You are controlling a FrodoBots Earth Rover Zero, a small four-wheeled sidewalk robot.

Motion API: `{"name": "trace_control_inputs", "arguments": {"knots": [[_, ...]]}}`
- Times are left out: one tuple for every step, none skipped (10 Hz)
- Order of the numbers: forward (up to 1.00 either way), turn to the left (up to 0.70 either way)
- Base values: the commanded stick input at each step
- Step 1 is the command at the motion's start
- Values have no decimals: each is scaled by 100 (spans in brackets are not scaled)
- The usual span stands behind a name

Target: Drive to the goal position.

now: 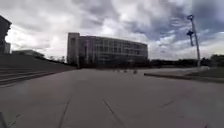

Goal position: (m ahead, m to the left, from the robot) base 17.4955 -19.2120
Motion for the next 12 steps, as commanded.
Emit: {"name": "trace_control_inputs", "arguments": {"knots": [[100, -32], [100, -11], [100, 0], [100, 9], [100, 0], [100, 0], [100, 0], [100, 0], [100, 0], [100, 0], [100, 0], [100, 0]]}}
